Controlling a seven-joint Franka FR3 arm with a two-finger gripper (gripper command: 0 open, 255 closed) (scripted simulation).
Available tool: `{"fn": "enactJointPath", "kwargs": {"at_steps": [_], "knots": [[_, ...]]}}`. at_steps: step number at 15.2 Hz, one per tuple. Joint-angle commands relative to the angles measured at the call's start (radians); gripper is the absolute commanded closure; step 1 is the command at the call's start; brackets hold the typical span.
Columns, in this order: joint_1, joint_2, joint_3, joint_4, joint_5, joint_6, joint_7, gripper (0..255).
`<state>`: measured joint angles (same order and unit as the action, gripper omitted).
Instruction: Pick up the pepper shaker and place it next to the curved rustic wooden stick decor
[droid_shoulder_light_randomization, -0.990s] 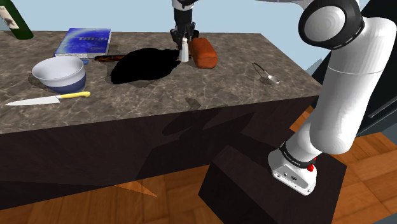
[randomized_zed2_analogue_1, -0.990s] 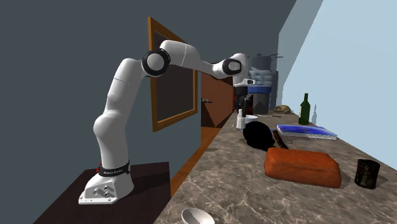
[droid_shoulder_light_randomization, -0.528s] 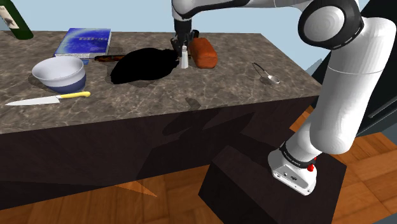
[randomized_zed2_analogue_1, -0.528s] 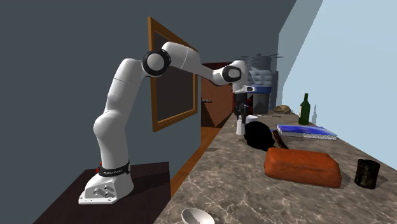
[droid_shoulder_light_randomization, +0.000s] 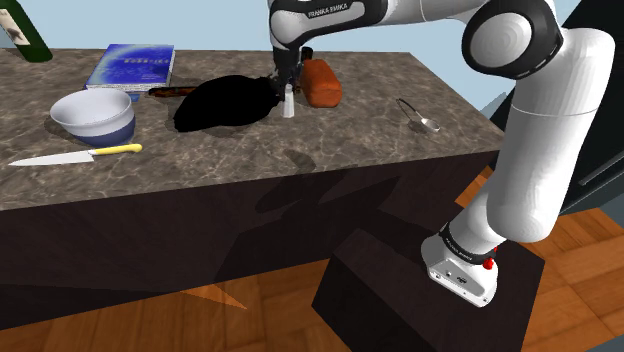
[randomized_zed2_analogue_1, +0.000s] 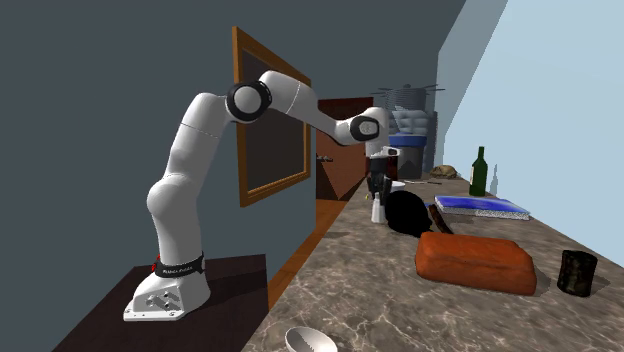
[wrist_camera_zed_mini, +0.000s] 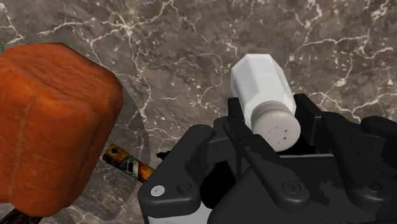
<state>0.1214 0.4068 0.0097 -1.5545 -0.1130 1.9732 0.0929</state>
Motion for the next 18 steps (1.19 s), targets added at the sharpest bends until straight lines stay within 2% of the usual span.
{"fn": "enactJointPath", "kwargs": {"at_steps": [1,9,17,18], "knots": [[-0.001,0.003,-0.001,-0.023,-0.001,0.026,0.002,255],[-0.001,0.040,-0.002,-0.081,-0.006,0.121,0.012,255],[-0.001,0.040,-0.002,-0.081,-0.006,0.121,0.012,255],[-0.001,0.040,-0.002,-0.081,-0.006,0.121,0.012,0]]}}
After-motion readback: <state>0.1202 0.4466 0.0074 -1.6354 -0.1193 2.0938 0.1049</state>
